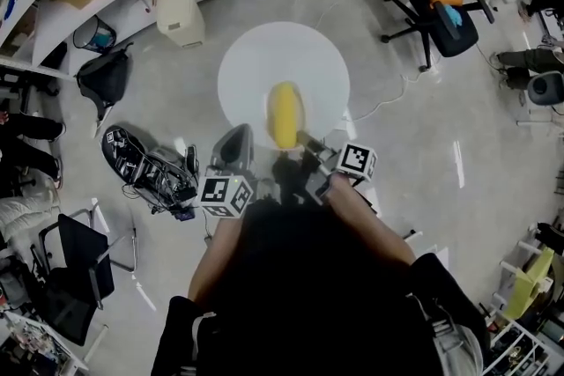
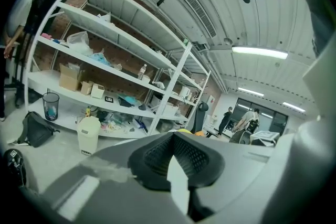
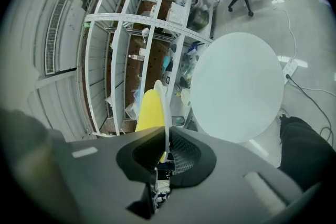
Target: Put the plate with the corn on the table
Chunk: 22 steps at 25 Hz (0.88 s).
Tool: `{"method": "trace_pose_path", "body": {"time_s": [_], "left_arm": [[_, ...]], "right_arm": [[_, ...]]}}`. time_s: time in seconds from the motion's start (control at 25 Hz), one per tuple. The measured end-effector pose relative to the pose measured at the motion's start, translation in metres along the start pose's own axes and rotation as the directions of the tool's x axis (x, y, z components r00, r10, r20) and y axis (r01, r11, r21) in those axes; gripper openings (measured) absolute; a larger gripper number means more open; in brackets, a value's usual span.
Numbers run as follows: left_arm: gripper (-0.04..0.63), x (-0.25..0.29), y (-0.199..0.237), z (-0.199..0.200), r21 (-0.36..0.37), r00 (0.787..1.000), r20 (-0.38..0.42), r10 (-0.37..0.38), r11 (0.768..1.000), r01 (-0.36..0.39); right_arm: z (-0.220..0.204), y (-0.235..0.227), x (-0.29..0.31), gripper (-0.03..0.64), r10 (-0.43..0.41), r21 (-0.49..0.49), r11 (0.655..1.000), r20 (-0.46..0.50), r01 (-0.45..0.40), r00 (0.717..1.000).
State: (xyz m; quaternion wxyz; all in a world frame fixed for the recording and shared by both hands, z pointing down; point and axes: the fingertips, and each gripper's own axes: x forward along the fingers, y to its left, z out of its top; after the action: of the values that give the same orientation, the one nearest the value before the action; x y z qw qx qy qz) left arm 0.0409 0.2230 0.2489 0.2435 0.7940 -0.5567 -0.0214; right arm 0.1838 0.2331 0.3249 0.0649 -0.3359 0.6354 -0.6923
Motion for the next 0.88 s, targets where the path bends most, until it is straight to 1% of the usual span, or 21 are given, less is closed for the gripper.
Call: {"method": "trace_pose_path", "body": {"time_s": [0.12,0.24,0.32,0.6,0.88], "left_arm": [[0.006,0.017,0.006,0.012,0.005,1.000,0.014,0.025,1.000,-0.025],[0.006,0.033,0.011,0.021,0.004,0.999,0.026,0.048,0.999,-0.049],[0.006,0.042,0.015,0.027,0.001,0.997,0.031,0.064,0.998,-0.064],[0.006,0.055,0.028,0.037,-0.001,0.991,0.053,0.121,0.993,-0.121],[0.006,0.062,0.058,0.057,-0.011,0.983,0.077,0.165,0.986,-0.165]], "right_arm": [[0.016,0.004,0.011,0.031,0.003,0.002,1.000,-0.020,-0.003,1.000],[0.033,0.013,0.025,0.031,0.049,-0.016,0.999,-0.047,-0.049,0.998],[0.042,0.021,0.034,0.031,0.061,-0.035,0.997,-0.062,-0.064,0.996],[0.059,0.028,0.061,0.031,0.059,-0.059,0.996,-0.114,-0.066,0.992],[0.066,0.037,0.092,0.031,0.058,-0.053,0.996,-0.132,-0.065,0.990]]}}
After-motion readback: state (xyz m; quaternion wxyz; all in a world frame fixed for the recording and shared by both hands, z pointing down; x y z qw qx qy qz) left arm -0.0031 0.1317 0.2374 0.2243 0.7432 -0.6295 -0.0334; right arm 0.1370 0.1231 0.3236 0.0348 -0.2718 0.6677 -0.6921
